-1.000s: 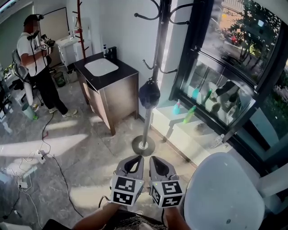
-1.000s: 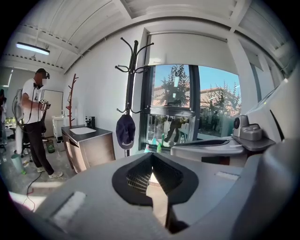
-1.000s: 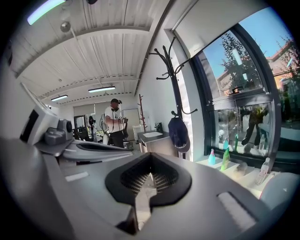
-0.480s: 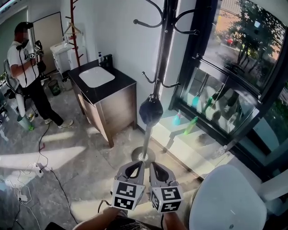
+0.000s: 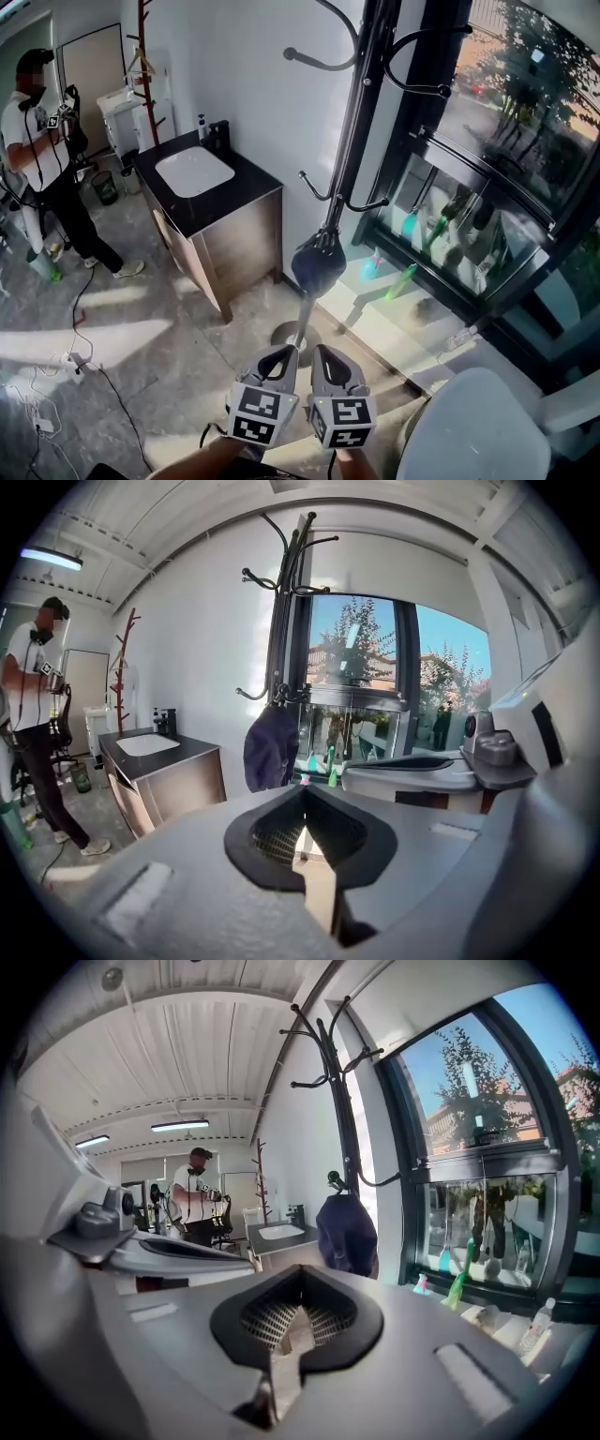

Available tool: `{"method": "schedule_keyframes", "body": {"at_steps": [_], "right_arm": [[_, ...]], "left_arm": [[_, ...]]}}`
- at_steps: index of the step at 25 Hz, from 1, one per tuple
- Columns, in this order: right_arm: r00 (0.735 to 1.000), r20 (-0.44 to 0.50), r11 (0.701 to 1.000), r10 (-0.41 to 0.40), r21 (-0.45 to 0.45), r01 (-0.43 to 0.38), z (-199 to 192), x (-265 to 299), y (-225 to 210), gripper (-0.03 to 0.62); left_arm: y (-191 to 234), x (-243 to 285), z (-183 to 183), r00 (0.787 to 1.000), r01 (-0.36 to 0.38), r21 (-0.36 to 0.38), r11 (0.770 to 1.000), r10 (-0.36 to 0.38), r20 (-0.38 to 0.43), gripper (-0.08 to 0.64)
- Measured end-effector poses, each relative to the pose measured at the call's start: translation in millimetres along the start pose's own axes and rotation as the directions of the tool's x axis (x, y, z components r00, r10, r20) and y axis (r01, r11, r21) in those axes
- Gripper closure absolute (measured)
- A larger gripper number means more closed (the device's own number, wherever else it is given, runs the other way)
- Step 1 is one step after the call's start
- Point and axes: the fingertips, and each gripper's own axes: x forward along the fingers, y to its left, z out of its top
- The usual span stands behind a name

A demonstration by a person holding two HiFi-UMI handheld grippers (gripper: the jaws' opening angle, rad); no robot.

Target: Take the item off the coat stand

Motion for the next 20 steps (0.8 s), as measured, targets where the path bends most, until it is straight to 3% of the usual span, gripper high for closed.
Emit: {"method": "schedule_keyframes", "body": {"at_steps": [10, 15, 20], "right_arm": [[0.997, -0.002, 0.996, -0.081, -0.022, 0.081, 23.9, 50.5, -14.9, 0.575], [0.993, -0.018, 0.992, -0.118, -0.038, 0.117, 27.1, 75.2, -17.6, 0.528], [0.985, -0.044, 0.984, -0.165, -0.075, 0.161, 26.7, 97.1, -27.6, 0.523]], "left_arm": [[35.0, 35.3, 18.3, 0.998, 0.059, 0.010, 0.998, -0.059, -0.003, 0.558], [57.9, 48.9, 28.9, 0.997, 0.071, -0.008, 0.997, -0.070, 0.019, 0.558], [72.4, 62.1, 34.9, 0.995, 0.098, -0.016, 0.995, -0.097, 0.024, 0.558]]}}
